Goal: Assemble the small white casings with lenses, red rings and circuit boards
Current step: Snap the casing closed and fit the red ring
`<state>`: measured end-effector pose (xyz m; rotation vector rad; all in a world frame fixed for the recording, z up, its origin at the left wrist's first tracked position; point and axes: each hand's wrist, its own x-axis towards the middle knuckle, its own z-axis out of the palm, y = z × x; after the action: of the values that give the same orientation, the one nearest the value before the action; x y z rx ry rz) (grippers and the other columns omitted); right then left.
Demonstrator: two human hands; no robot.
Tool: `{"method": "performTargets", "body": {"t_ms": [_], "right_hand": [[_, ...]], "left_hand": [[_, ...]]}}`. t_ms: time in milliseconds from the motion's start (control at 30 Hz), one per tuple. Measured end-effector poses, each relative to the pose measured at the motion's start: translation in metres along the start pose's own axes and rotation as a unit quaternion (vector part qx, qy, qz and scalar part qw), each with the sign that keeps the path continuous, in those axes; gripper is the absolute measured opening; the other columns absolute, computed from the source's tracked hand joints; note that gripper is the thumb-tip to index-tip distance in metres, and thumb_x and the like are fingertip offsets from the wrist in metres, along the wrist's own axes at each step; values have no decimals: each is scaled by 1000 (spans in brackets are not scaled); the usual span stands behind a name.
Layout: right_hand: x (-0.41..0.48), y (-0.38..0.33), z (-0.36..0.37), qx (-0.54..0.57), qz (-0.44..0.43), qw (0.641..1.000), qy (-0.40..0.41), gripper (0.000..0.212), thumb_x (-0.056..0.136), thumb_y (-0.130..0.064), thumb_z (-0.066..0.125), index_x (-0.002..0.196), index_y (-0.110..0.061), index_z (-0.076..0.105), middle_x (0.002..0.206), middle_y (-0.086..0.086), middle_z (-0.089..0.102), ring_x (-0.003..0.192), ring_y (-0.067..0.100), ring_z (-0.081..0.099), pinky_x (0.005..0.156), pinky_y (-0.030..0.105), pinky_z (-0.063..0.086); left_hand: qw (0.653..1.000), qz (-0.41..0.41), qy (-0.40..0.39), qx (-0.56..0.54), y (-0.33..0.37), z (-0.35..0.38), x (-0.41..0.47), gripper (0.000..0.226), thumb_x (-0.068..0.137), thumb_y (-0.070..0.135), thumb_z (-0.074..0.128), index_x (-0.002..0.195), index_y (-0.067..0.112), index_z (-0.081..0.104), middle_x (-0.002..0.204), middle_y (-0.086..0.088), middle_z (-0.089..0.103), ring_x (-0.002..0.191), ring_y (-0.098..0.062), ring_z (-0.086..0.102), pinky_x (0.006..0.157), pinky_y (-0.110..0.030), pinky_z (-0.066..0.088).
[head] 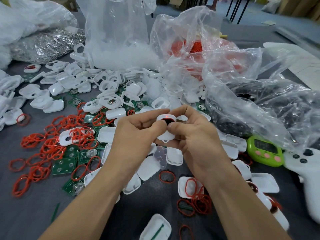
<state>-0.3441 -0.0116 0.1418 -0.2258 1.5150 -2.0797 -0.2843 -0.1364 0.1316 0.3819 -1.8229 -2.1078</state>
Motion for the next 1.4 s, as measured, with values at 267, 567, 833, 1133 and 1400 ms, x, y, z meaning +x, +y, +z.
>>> {"method": "performTargets", "body": {"t_ms": [267, 567, 833, 1133, 1400], "right_hand": [[0, -2, -2, -23, 2, 999, 28, 30, 88, 17, 53, 81, -11, 63, 78, 11, 75, 69, 20, 73, 66, 44, 64], [4, 3, -3, -69, -19, 997, 25, 28, 85, 14, 57, 89, -13, 64, 82, 13, 75, 84, 30, 72, 80, 51, 64], [7, 4, -6, -91, -4, 994, 53, 33, 87, 18, 58, 100, -11, 65, 98, 17, 77, 91, 26, 76, 86, 45, 64], [4, 2, -7, -212, -58, 973, 67, 29, 90, 3, 66, 87, -23, 78, 82, 3, 79, 76, 21, 77, 77, 39, 65], [-1, 4, -4, -271, -125, 950, 88, 16, 78, -16, 72, 85, -29, 75, 76, -4, 79, 69, 17, 77, 71, 37, 64]], "left_hand": [[999, 4, -28, 17, -2, -2, -1, 23, 91, 3, 70, 105, 17, 82, 93, -9, 80, 86, -25, 78, 73, -32, 63], [998, 16, 5, 60, -4, -3, 0, 19, 88, 13, 76, 98, 27, 84, 89, -2, 81, 86, -24, 78, 76, -38, 63], [994, 17, 84, 64, -4, -4, 2, 12, 84, 20, 83, 92, 29, 84, 82, 3, 80, 84, -25, 77, 82, -46, 61], [994, 7, 77, 76, -1, -7, 3, 10, 79, 25, 87, 85, 33, 84, 76, 2, 79, 71, -15, 71, 68, -39, 57], [994, 24, 76, 80, -2, -8, 4, 13, 79, 19, 86, 86, 30, 85, 76, 2, 79, 73, -10, 75, 69, -26, 62]]}}
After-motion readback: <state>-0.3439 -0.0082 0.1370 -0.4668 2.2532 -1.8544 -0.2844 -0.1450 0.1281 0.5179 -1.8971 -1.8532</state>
